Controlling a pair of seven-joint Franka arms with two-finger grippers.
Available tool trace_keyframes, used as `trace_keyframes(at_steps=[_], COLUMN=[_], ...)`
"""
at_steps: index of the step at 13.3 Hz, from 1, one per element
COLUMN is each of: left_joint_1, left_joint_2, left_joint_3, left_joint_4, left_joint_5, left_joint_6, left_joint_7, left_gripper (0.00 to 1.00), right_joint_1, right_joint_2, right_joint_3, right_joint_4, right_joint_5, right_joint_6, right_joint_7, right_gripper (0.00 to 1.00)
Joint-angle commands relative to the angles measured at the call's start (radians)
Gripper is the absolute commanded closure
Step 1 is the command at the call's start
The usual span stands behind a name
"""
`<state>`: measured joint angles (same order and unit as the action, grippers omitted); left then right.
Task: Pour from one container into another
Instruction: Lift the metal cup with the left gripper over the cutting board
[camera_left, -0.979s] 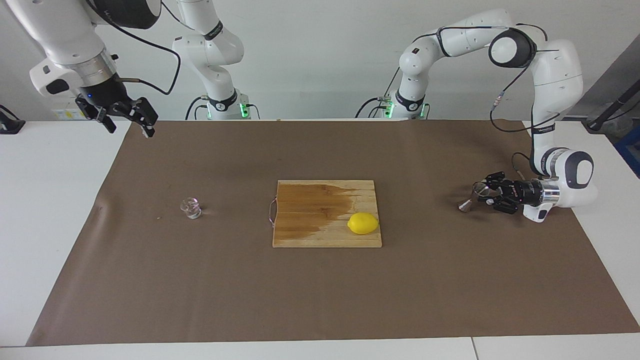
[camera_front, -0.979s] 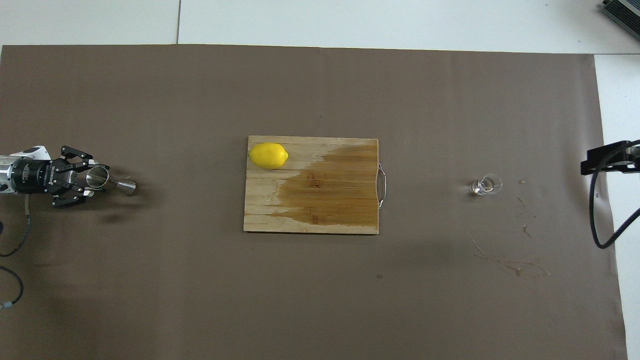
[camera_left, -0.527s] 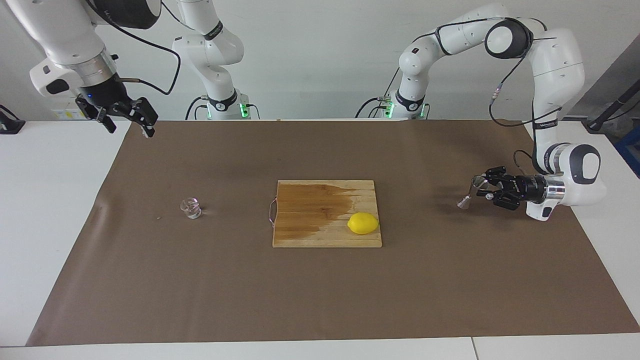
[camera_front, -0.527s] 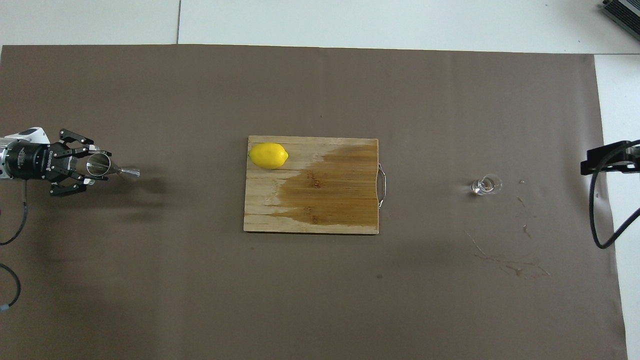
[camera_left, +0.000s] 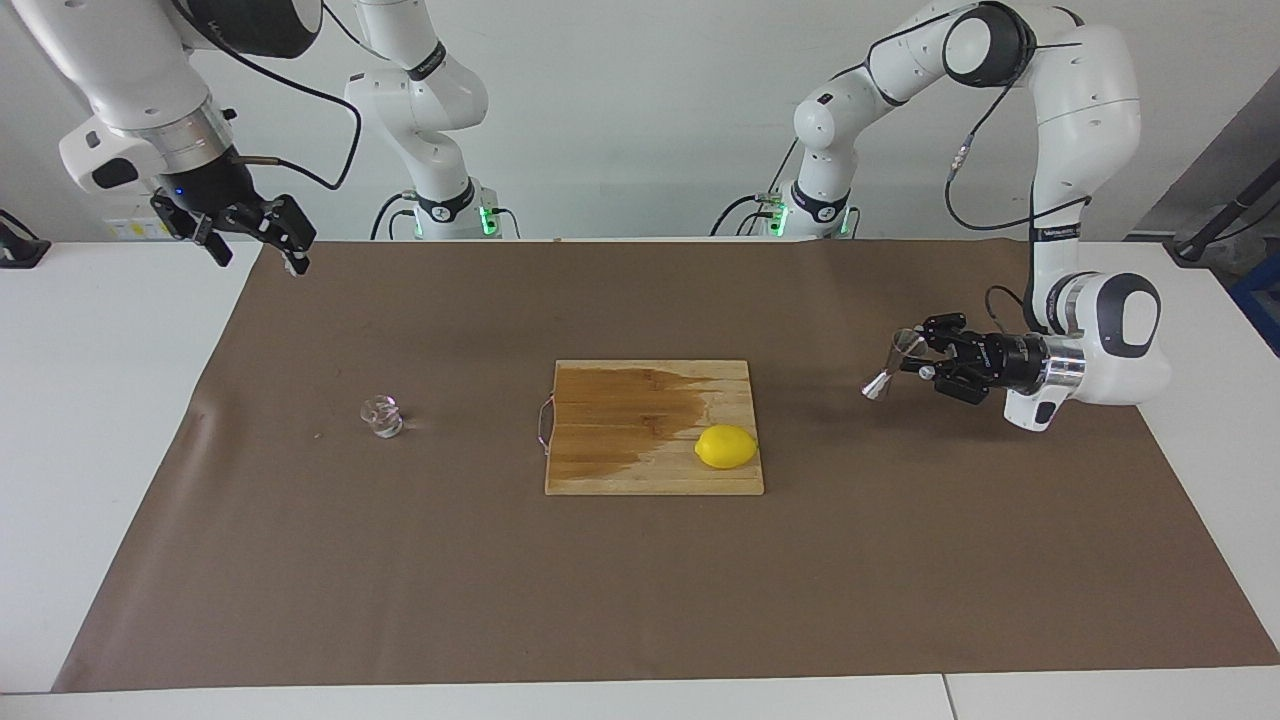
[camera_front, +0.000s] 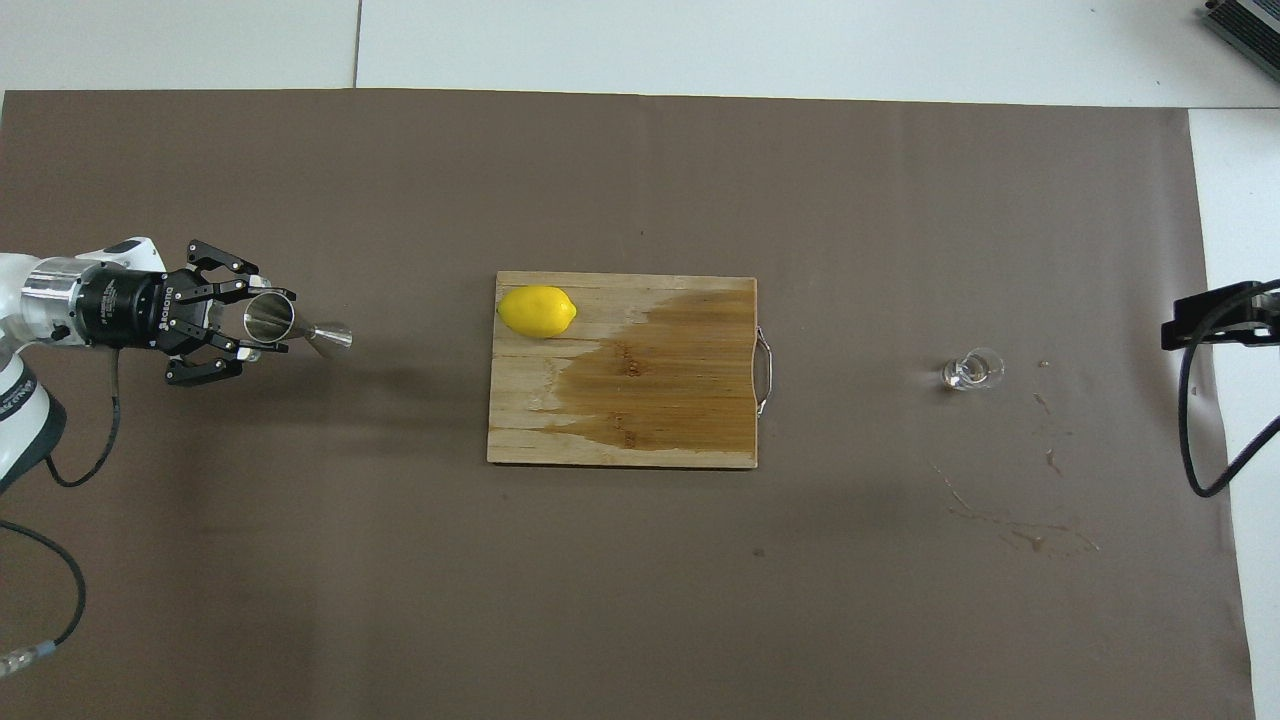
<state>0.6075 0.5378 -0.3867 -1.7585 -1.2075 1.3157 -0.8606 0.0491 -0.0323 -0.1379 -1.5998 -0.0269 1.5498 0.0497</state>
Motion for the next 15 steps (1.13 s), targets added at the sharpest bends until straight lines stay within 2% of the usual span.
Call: trace_keyframes(at_steps=[1,11,15], left_joint_1=[-0.053,-0.356,-0.462], left_joint_2=[-0.130,-0.323,-0.341], left_joint_3=[0.025,0.058,0.060], left_joint_4=[-0.142,-0.372,-0.411], left_joint_5=[-0.088,-0.346,-0.467], left_joint_6=[0.074,0.405,0.502], left_joint_7=[0.000,0.031,0.077], left_gripper=[0.56,0.56,0.57], right_joint_1=[-0.006,-0.008,-0.006], right_joint_2=[-0.008,-0.009,-0.008], right_joint_3=[0.004,0.000,0.001], right_joint_4=[-0.009,-0.003,-0.002], right_joint_5=[-0.016,-0.019,-0.027], right_joint_6=[0.006,-0.002,0.007], right_joint_7=[-0.022,-0.059,-0.059], right_gripper=[0.00,0.00,0.00])
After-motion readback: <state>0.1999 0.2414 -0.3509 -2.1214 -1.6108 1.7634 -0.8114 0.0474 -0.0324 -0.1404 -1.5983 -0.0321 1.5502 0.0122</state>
